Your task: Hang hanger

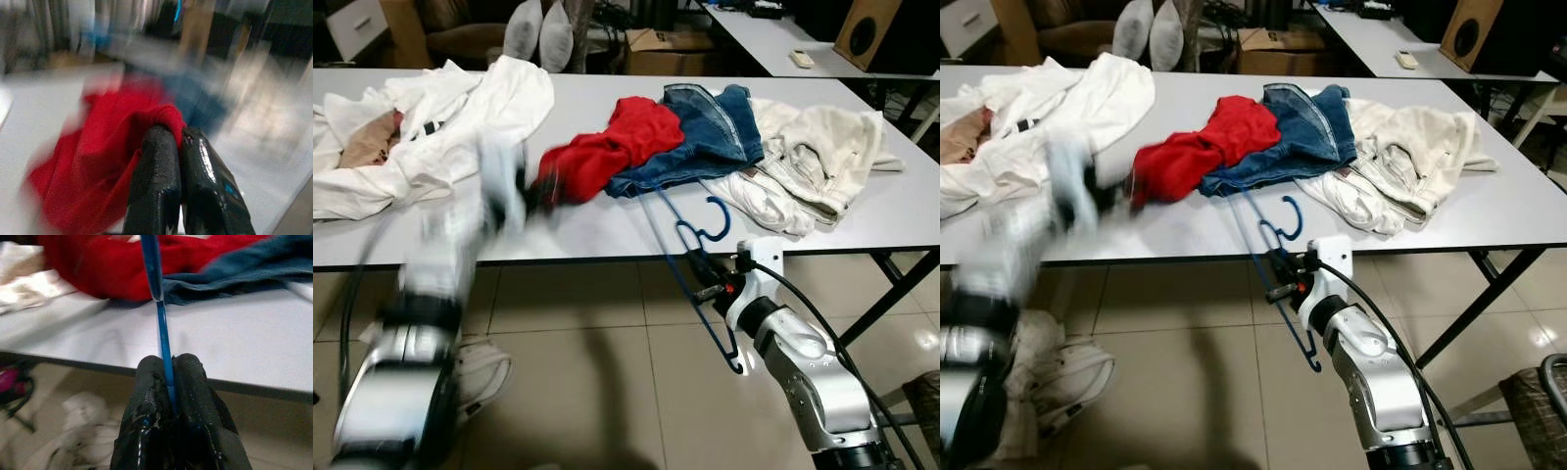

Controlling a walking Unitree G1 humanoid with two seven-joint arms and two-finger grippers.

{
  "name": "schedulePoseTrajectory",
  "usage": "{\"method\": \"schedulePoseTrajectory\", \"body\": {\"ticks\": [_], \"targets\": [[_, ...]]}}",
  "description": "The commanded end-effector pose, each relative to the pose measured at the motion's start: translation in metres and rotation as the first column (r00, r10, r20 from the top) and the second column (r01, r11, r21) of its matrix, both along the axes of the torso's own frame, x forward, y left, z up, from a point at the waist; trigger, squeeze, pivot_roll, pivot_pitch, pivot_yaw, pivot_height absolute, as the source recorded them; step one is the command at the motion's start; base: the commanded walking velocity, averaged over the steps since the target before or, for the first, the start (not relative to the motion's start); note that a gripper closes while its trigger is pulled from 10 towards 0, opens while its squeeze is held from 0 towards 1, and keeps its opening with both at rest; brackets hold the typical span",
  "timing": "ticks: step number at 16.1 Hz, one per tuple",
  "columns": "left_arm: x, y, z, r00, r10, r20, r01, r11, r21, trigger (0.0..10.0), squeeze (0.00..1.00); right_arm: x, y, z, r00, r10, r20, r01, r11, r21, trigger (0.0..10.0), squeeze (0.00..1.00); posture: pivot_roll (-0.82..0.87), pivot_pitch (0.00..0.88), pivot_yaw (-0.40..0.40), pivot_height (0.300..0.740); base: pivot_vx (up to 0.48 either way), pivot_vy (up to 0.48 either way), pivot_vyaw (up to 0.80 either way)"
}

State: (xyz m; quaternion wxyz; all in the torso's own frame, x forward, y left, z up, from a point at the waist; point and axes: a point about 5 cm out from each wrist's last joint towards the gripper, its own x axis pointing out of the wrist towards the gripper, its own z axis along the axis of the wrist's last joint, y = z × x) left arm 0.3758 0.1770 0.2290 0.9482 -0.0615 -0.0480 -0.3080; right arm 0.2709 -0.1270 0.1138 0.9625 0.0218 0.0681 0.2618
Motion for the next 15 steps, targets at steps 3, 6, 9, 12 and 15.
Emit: {"method": "schedulePoseTrajectory", "body": {"ticks": [3, 6, 9, 12, 15], "targets": [[-0.003, 0.003, 0.049, 0.993, -0.04, 0.113, 0.057, 0.987, -0.15, 0.0, 0.0, -0.004, 0.0, 0.009, 0.998, 0.053, 0.033, -0.053, 0.999, 0.012, 10.0, 0.0, -0.03, 0.0, -0.004, 0.74, 0.0, 0.0, 0.0], [-0.006, 0.001, 0.022, 0.999, -0.036, 0.015, 0.037, 0.998, -0.048, 0.0, 0.0, -0.008, 0.002, 0.008, 0.993, 0.107, 0.04, -0.107, 0.994, 0.002, 10.0, 0.0, -0.04, 0.0, -0.005, 0.74, 0.0, 0.0, 0.0], [-0.015, -0.012, 0.026, 0.993, -0.114, 0.014, 0.114, 0.993, -0.022, 0.0, 0.0, -0.009, 0.007, 0.011, 0.987, 0.154, 0.055, -0.154, 0.988, 0.006, 10.0, 0.0, -0.03, 0.0, -0.012, 0.74, 0.0, 0.0, 0.0], [-0.022, -0.018, 0.006, 0.981, -0.186, 0.056, 0.145, 0.895, 0.422, 0.0, 0.0, -0.005, 0.005, 0.011, 0.99, 0.126, 0.063, -0.125, 0.992, -0.017, 10.0, 0.0, -0.03, 0.0, -0.018, 0.74, 0.0, 0.0, 0.0], [-0.014, -0.031, -0.004, 0.988, -0.113, 0.105, 0.044, 0.859, 0.51, 0.0, 0.0, 0.01, -0.019, 0.012, 0.995, -0.081, 0.059, 0.081, 0.997, -0.004, 10.0, 0.0, -0.03, 0.0, -0.017, 0.74, 0.0, 0.0, 0.0]]}}
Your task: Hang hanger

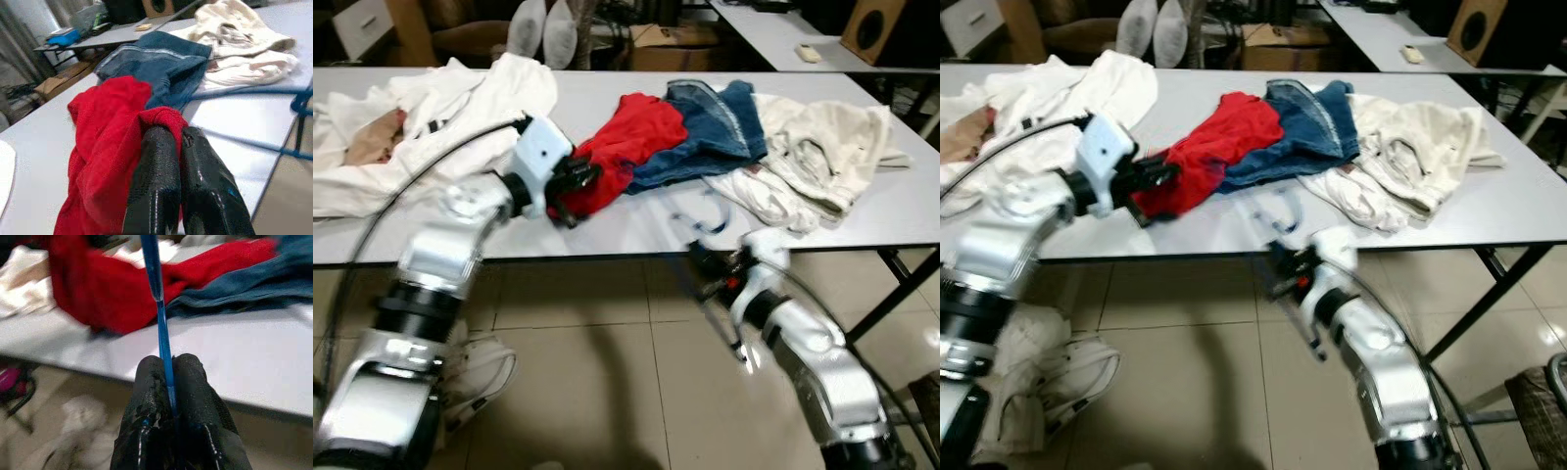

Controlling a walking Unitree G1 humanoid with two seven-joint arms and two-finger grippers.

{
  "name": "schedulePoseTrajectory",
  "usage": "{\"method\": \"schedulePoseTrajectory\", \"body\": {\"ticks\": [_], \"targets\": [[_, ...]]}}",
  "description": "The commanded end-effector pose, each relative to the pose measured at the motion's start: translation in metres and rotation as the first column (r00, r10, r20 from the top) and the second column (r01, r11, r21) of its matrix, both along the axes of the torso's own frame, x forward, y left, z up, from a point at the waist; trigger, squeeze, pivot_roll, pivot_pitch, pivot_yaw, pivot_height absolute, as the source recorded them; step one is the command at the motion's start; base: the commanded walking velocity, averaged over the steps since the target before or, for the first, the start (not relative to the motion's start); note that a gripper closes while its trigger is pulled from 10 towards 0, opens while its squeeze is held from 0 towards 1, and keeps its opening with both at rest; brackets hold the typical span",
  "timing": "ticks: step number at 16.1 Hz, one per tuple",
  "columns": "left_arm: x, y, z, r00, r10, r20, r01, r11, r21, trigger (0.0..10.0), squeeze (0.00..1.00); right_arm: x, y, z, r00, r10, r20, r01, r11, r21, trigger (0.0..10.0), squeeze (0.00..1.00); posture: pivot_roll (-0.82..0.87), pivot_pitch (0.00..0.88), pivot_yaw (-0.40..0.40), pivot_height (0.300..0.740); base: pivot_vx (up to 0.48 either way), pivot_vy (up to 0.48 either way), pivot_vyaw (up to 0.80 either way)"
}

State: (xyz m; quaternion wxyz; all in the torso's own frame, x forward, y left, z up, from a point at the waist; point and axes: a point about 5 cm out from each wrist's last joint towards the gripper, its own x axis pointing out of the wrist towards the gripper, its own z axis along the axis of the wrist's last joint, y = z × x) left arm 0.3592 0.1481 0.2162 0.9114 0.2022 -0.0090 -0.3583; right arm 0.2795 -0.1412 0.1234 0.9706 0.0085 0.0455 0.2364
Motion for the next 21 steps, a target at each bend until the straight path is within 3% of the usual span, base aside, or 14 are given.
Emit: {"method": "schedulePoseTrajectory", "body": {"ticks": [1, 2, 3, 4, 5, 7, 8, 10, 12, 15, 16, 17, 19, 21], "targets": [[0.0, -0.014, 0.004, 0.999, -0.034, 0.028, 0.034, 0.999, 0.012, 0.0, 0.0, 0.003, -0.009, 0.004, 0.999, -0.052, 0.016, 0.051, 0.999, 0.019, 10.0, 0.0, -0.03, 0.0, -0.017, 0.74, 0.0, 0.0, 0.0], [-0.001, -0.017, 0.002, 0.998, -0.053, 0.022, 0.052, 0.998, 0.018, 0.0, 0.0, 0.003, -0.009, 0.004, 0.998, -0.058, 0.018, 0.058, 0.998, 0.016, 10.0, 0.0, -0.03, 0.0, -0.017, 0.74, 0.0, 0.0, 0.0], [-0.001, -0.026, -0.016, 0.998, -0.062, -0.015, 0.062, 0.997, 0.049, 10.0, 0.0, 0.005, -0.016, 0.0, 0.993, -0.12, 0.001, 0.12, 0.993, -0.003, 10.0, 0.0, -0.04, 0.0, -0.014, 0.74, 0.0, 0.0, 0.0], [-0.001, -0.027, -0.022, 0.998, -0.057, -0.036, 0.059, 0.997, 0.05, 10.0, 0.0, 0.005, -0.018, -0.001, 0.99, -0.138, -0.003, 0.138, 0.99, -0.006, 10.0, 0.0, -0.04, 0.0, -0.014, 0.74, 0.0, 0.0, 0.0], [-0.006, -0.033, -0.041, 0.992, -0.086, -0.097, 0.091, 0.994, 0.056, 10.0, 1.0, 0.006, -0.022, -0.002, 0.984, -0.177, -0.004, 0.177, 0.984, -0.003, 10.0, 0.0, -0.05, 0.0, -0.006, 0.74, 0.0, 0.0, 0.0], [-0.013, -0.041, -0.048, 0.98, -0.148, -0.13, 0.156, 0.986, 0.05, 10.0, 1.0, 0.006, -0.023, -0.002, 0.983, -0.186, -0.007, 0.186, 0.983, 0.002, 10.0, 0.0, -0.05, 0.0, -0.008, 0.74, 0.0, 0.0, 0.0], [-0.026, -0.045, -0.06, 0.947, -0.245, -0.207, 0.269, 0.958, 0.096, 10.0, 1.0, 0.005, -0.023, -0.003, 0.982, -0.19, -0.012, 0.191, 0.982, 0.002, 10.0, 0.0, -0.05, 0.0, -0.012, 0.74, 0.0, 0.0, 0.0], [-0.034, -0.034, -0.074, 0.916, -0.27, -0.298, 0.332, 0.926, 0.18, 10.0, 1.0, 0.006, -0.022, -0.003, 0.982, -0.19, -0.013, 0.19, 0.982, 0.0, 10.0, 0.0, -0.05, 0.0, -0.017, 0.74, 0.0, 0.0, 0.0], [-0.038, -0.028, -0.076, 0.898, -0.274, -0.344, 0.353, 0.916, 0.19, 10.0, 1.0, 0.007, -0.022, -0.003, 0.982, -0.188, -0.012, 0.188, 0.982, 0.0, 10.0, 0.0, -0.04, 0.0, -0.021, 0.74, 0.0, 0.0, 0.0], [-0.052, -0.005, -0.079, 0.862, -0.275, -0.425, 0.397, 0.888, 0.231, 10.0, 1.0, 0.007, -0.021, -0.003, 0.983, -0.185, -0.014, 0.185, 0.983, 0.001, 10.0, 0.0, -0.04, 0.0, -0.025, 0.74, 0.0, 0.0, 0.0], [-0.051, 0.002, -0.072, 0.889, -0.257, -0.378, 0.34, 0.925, 0.172, 10.0, 1.0, 0.007, -0.021, -0.003, 0.983, -0.185, -0.014, 0.185, 0.983, 0.005, 10.0, 0.0, -0.04, 0.0, -0.017, 0.74, 0.0, 0.0, 0.0], [-0.049, 0.008, -0.064, 0.919, -0.222, -0.326, 0.254, 0.965, 0.061, 10.0, 1.0, 0.006, -0.02, -0.003, 0.983, -0.186, -0.013, 0.186, 0.983, 0.008, 10.0, 0.0, -0.04, 0.0, -0.015, 0.74, 0.0, 0.0, 0.0], [-0.052, 0.02, -0.059, 0.94, -0.163, -0.299, 0.142, 0.986, -0.092, 10.0, 1.0, 0.004, -0.02, -0.003, 0.981, -0.191, -0.013, 0.191, 0.981, 0.016, 10.0, 0.0, -0.05, 0.0, -0.01, 0.74, 0.0, 0.0, 0.0], [-0.057, 0.033, -0.061, 0.962, -0.043, -0.269, -0.011, 0.981, -0.195, 10.0, 0.95, 0.002, -0.017, 0.0, 0.982, -0.187, -0.01, 0.187, 0.982, 0.026, 10.0, 0.0, -0.04, 0.0, -0.014, 0.74, 0.0, 0.0, 0.0]]}}
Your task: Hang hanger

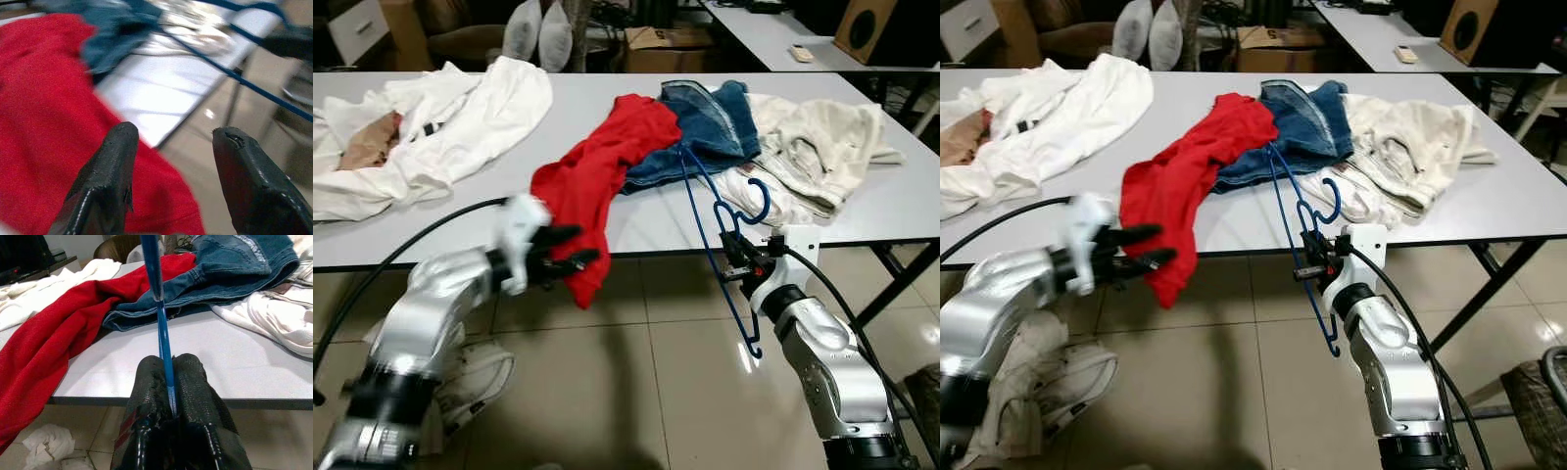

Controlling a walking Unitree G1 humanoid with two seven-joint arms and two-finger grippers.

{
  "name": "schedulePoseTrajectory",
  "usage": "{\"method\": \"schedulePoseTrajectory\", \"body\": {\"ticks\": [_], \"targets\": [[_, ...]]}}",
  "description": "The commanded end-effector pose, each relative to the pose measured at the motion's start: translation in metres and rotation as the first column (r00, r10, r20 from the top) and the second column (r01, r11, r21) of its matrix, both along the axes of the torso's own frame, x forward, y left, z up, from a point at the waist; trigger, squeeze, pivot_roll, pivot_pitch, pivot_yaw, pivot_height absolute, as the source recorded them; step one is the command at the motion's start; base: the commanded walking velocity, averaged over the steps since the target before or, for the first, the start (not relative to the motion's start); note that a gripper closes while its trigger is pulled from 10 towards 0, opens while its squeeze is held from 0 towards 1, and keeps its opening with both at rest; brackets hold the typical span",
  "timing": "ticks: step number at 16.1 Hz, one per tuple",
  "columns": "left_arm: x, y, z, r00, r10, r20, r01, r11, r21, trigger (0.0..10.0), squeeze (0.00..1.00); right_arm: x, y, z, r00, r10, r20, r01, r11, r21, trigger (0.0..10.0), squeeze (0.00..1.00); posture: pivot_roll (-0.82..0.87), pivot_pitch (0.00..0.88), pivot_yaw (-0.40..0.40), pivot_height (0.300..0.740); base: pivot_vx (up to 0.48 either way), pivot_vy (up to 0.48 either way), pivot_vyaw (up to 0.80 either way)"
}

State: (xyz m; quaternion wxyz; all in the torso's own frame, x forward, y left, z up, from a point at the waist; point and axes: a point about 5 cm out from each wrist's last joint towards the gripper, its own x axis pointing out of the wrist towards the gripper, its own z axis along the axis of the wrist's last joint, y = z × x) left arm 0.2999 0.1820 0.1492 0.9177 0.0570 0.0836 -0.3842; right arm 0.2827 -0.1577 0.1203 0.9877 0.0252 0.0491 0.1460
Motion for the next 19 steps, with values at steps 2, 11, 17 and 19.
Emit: {"method": "schedulePoseTrajectory", "body": {"ticks": [2, 11, 17, 19], "targets": [[-0.004, 0.009, 0.002, 0.989, 0.147, 0.033, -0.144, 0.986, -0.084, 10.0, 0.0, -0.002, 0.004, 0.004, 1.0, 0.004, 0.006, -0.004, 1.0, 0.014, 10.0, 0.0, -0.03, 0.0, -0.025, 0.74, 0.0, 0.0, 0.0], [-0.014, 0.011, -0.01, 0.871, 0.48, 0.107, -0.467, 0.875, -0.125, 10.0, 0.0, -0.012, 0.025, 0.01, 0.998, 0.038, 0.059, -0.039, 0.999, 0.012, 10.0, 0.0, -0.03, 0.0, -0.041, 0.74, 0.181, 0.0, 0.0], [-0.008, 0.002, 0.003, 0.909, 0.403, 0.103, -0.388, 0.911, -0.137, 10.0, 0.29, -0.014, 0.011, 0.019, 0.996, -0.037, 0.075, 0.031, 0.996, 0.08, 10.0, 0.0, -0.04, 0.0, -0.032, 0.74, 0.36, 0.0, 0.0], [-0.007, 0.006, 0.005, 0.901, 0.422, 0.099, -0.406, 0.901, -0.152, 10.0, 0.81, -0.016, 0.012, 0.017, 0.997, -0.035, 0.069, 0.03, 0.996, 0.078, 10.0, 0.0, -0.05, 0.0, -0.038, 0.74, 0.368, 0.0, 0.0]]}}
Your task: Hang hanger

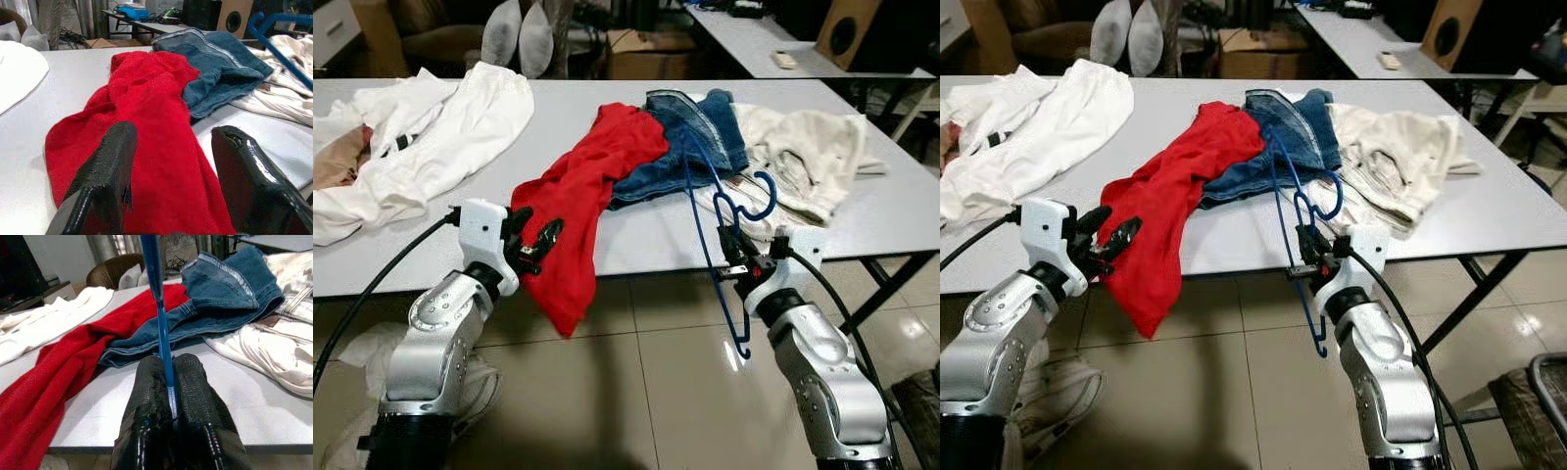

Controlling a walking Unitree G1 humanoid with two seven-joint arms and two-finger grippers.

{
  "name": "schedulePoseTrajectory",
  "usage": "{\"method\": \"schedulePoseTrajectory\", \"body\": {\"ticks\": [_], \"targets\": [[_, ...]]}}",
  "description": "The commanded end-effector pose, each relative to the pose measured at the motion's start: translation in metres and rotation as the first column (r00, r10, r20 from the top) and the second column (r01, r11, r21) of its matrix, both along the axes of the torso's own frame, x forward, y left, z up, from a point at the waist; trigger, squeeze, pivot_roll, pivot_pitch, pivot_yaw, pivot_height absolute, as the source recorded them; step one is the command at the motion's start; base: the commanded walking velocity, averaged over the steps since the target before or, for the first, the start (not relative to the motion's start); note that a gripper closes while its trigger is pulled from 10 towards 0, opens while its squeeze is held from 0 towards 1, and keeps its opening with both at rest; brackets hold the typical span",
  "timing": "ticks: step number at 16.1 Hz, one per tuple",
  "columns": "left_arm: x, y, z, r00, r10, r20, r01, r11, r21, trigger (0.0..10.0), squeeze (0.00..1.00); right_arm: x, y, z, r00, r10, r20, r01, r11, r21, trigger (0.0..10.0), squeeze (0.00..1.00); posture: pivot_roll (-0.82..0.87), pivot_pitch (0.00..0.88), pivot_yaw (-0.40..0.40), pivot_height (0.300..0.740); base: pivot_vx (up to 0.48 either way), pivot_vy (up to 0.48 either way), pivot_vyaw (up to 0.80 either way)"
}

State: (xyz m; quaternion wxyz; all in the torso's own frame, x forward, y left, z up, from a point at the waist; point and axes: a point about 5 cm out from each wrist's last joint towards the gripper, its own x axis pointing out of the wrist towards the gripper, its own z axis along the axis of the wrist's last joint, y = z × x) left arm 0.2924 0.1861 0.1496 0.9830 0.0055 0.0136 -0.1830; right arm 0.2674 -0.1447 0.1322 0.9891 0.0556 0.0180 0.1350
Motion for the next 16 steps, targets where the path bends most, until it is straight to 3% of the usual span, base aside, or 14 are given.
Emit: {"method": "schedulePoseTrajectory", "body": {"ticks": [1, 2, 4, 8, 11, 16], "targets": [[0.001, 0.002, 0.003, 1.0, 0.015, 0.005, -0.015, 1.0, -0.015, 10.0, 0.94, -0.001, 0.002, 0.005, 1.0, 0.0, 0.018, 0.0, 1.0, 0.01, 10.0, 0.0, -0.05, 0.0, -0.042, 0.74, 0.368, 0.0, 0.0], [0.003, 0.0, 0.003, 1.0, 0.013, 0.003, -0.013, 1.0, -0.02, 10.0, 1.0, 0.001, 0.003, 0.006, 1.0, 0.005, 0.02, -0.005, 1.0, 0.012, 10.0, 0.0, -0.05, 0.0, -0.043, 0.74, 0.368, 0.0, 0.0], [0.006, -0.01, 0.003, 1.0, 0.002, 0.003, -0.002, 0.999, -0.032, 10.0, 1.0, 0.007, 0.002, 0.01, 1.0, 0.001, 0.029, -0.001, 1.0, 0.017, 10.0, 0.0, -0.04, 0.0, -0.041, 0.74, 0.371, 0.0, 0.0], [0.001, -0.011, -0.003, 1.0, -0.006, -0.014, 0.006, 1.0, -0.027, 10.0, 1.0, 0.006, 0.006, 0.005, 1.0, -0.02, 0.0, 0.02, 0.998, 0.063, 10.0, 0.0, -0.04, 0.0, -0.042, 0.74, 0.351, 0.0, 0.0], [0.01, -0.014, 0.002, 1.0, -0.014, 0.005, 0.014, 1.0, -0.007, 10.0, 1.0, 0.01, 0.008, 0.009, 1.0, -0.018, 0.012, 0.017, 0.997, 0.077, 10.0, 0.0, -0.04, 0.0, -0.021, 0.74, 0.349, 0.0, 0.0], [0.011, -0.017, 0.003, 1.0, -0.024, 0.01, 0.024, 1.0, 0.008, 10.0, 1.0, 0.005, 0.004, 0.004, 0.999, -0.044, -0.009, 0.044, 0.995, 0.091, 10.0, 0.0, -0.05, 0.0, -0.025, 0.74, 0.348, 0.0, 0.0]]}}
